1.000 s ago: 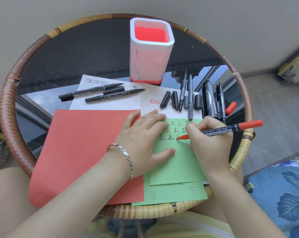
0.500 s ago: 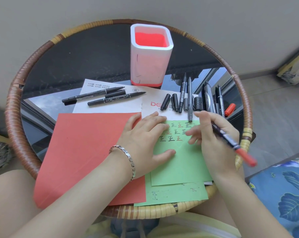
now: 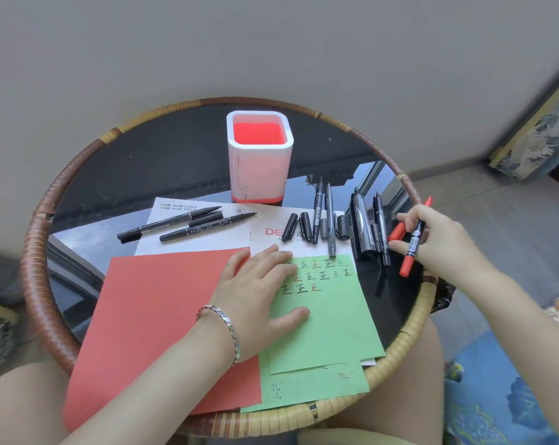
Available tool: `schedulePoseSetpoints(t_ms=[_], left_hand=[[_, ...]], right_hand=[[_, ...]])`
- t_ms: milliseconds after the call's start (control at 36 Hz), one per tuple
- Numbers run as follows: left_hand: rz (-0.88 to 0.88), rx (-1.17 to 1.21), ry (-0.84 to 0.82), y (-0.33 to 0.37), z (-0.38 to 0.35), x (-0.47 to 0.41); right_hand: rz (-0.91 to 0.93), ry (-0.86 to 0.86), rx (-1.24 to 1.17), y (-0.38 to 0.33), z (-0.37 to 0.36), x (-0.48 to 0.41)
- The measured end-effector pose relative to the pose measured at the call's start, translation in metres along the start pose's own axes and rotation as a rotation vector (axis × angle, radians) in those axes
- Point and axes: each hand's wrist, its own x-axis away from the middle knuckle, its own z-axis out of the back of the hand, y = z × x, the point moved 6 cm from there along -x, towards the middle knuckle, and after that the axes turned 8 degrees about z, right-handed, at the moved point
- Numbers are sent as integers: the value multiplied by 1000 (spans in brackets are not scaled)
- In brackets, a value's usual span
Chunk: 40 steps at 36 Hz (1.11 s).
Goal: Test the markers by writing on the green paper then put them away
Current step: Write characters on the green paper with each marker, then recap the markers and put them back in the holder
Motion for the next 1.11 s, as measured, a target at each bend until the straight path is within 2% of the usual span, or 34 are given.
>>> schedulePoseSetpoints(t_ms=[222,361,417,528,667,806,861,944,1111], left_hand=[[-12,137,49,0,6,-2],[-9,320,322,5,45,-10],[67,471,272,11,61,-14],[276,836,-27,18,61,-23],[289,996,-44,20,62,-19],[351,929,90,0,65,-12],[367,890,124,-7,67,-9],[371,842,136,-12,69,-4],[357,792,130,-15,67,4]], right_hand=[[59,84,-53,-14,4,4],[211,69,-243,-61,4,15],[299,32,-310,-85,-2,21],[484,-15,-352,-129,-15,32],[567,-34,-405,-147,-34,35],[480,-75,-451,-141,-40,30],[353,-14,-590,-133,-36,25],[114,167,-828,-113,-29,19],[-52,253,-1028,-101,-30,25]])
